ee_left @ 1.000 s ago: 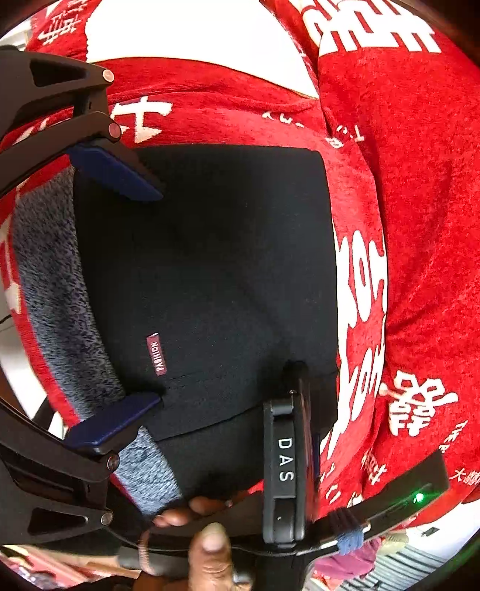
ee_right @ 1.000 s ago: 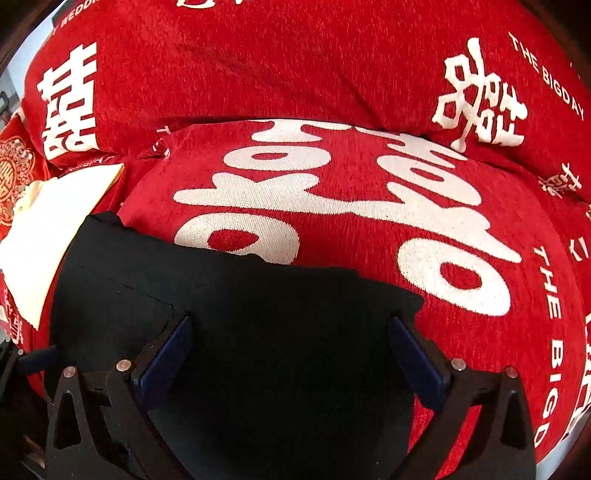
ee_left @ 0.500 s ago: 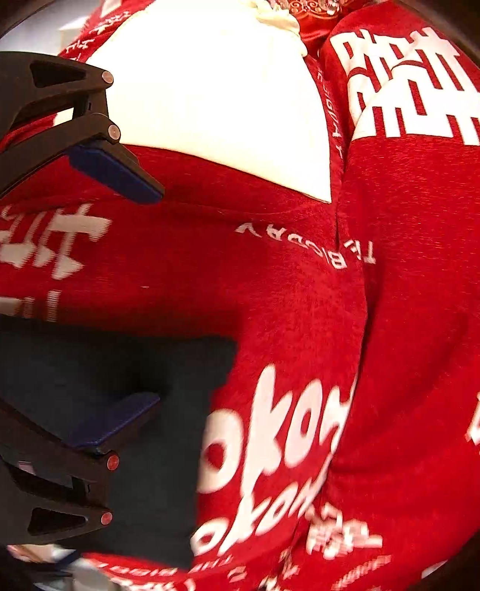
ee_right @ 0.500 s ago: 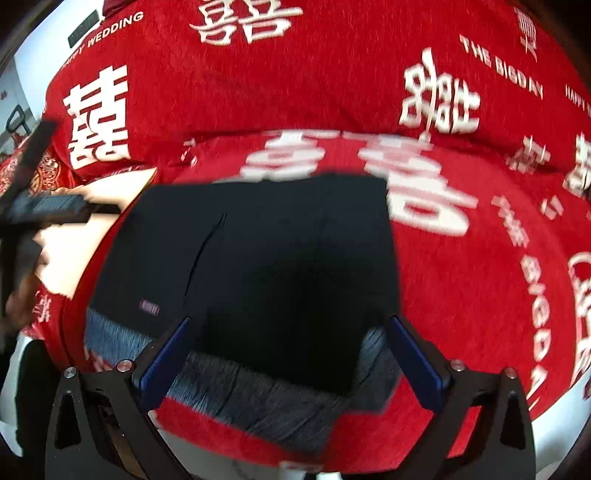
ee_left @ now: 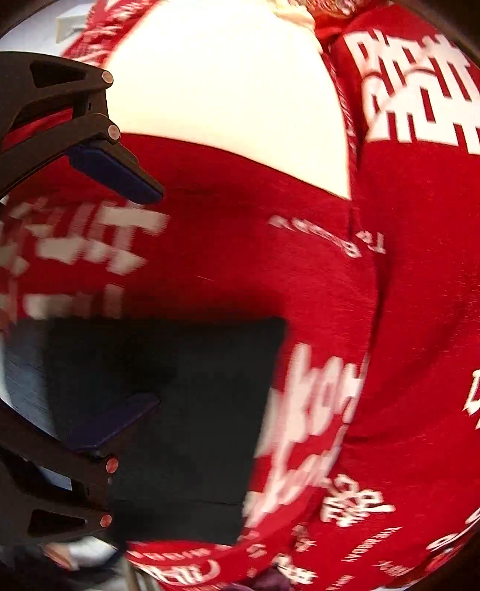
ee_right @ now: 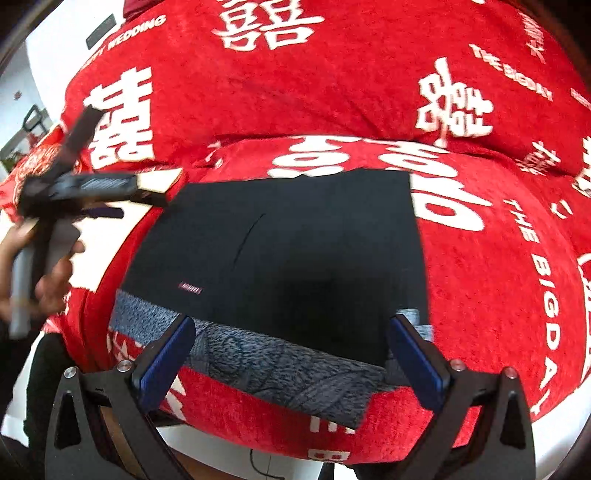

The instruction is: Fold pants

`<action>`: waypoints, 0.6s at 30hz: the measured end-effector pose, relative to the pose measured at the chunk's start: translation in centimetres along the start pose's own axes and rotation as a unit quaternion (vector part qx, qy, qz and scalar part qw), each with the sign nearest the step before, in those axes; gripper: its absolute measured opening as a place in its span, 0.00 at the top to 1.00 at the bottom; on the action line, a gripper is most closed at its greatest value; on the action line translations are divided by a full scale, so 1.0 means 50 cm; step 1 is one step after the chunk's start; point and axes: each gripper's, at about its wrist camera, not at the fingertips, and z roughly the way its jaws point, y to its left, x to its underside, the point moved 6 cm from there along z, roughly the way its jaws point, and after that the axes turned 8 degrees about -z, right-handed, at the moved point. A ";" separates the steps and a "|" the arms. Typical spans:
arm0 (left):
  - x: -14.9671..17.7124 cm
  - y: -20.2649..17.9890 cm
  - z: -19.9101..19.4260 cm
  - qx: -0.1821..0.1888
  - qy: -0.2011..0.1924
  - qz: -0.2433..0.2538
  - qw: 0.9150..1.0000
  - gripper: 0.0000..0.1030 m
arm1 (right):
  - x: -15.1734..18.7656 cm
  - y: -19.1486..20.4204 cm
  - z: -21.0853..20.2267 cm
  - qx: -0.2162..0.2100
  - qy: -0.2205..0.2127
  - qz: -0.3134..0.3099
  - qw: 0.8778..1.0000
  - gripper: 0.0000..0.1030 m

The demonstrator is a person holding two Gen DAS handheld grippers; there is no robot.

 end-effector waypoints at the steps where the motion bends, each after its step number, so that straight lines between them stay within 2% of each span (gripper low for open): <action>1: 0.024 0.003 0.012 -0.012 0.010 0.011 1.000 0.00 | 0.005 -0.002 0.016 0.002 0.009 0.000 1.000 0.00; 2: 0.045 0.005 0.024 -0.014 0.014 0.017 1.000 0.00 | 0.010 -0.005 0.027 0.006 0.014 -0.001 1.000 0.00; 4: 0.056 0.016 0.021 0.000 0.008 -0.007 1.000 0.00 | 0.014 -0.007 0.041 0.040 0.020 -0.022 0.999 0.00; 6: 0.056 0.022 -0.002 0.017 0.010 -0.028 0.999 0.00 | 0.012 -0.004 0.038 0.046 0.026 -0.032 0.998 0.00; 7: 0.056 0.020 -0.019 0.028 -0.003 -0.027 0.999 0.00 | 0.012 -0.003 0.029 0.044 0.026 -0.032 0.998 0.00; 8: 0.062 0.016 -0.028 0.029 -0.012 -0.020 0.999 0.00 | 0.011 -0.001 0.015 0.036 0.019 -0.028 0.999 0.00; 9: 0.068 0.011 -0.027 0.014 -0.019 -0.002 1.000 0.00 | 0.010 0.001 0.001 0.026 0.010 -0.024 0.999 0.00; 11: 0.085 0.003 0.006 -0.020 -0.004 0.025 0.999 0.00 | 0.010 0.005 -0.014 0.019 -0.003 -0.020 1.000 0.00; 14: 0.095 0.015 0.013 -0.001 0.003 -0.016 1.000 0.00 | 0.018 0.007 0.012 0.013 0.015 -0.017 1.000 0.00; 16: 0.094 0.016 0.001 -0.002 0.007 -0.017 1.000 0.00 | 0.029 -0.001 0.027 0.044 0.035 -0.021 0.998 0.00; 18: 0.101 0.004 -0.030 0.006 -0.008 -0.007 1.000 0.00 | 0.029 -0.001 0.015 0.039 0.026 -0.015 0.999 0.00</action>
